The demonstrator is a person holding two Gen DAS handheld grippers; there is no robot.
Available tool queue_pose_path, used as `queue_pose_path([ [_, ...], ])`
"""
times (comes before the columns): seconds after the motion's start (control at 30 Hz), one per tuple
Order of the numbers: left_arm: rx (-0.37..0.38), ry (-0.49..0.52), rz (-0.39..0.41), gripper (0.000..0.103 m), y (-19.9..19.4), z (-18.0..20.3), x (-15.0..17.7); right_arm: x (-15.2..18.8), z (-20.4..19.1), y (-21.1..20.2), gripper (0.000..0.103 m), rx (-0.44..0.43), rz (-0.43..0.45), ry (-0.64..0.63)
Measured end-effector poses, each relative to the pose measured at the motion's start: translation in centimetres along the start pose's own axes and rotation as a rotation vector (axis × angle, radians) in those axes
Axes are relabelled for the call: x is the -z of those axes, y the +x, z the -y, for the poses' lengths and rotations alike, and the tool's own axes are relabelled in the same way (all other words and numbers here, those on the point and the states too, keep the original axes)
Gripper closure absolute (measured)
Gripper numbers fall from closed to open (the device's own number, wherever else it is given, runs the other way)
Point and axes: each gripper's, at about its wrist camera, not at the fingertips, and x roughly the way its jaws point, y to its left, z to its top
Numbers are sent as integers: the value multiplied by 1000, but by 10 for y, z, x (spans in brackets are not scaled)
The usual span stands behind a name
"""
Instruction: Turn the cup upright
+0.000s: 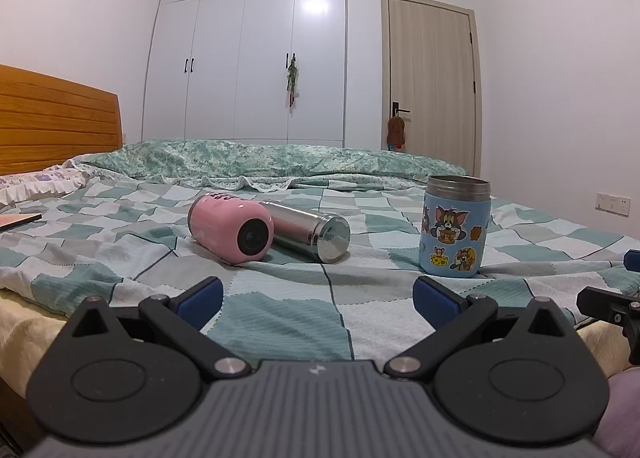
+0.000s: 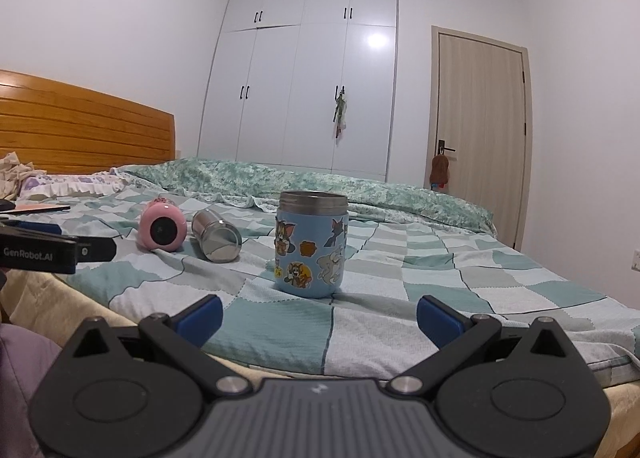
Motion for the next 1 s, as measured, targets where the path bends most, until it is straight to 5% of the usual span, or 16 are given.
queue_pose_path([
  [1.0,15,2,11,0,-2,0,-2,0,0,-1,0,0,1,0],
])
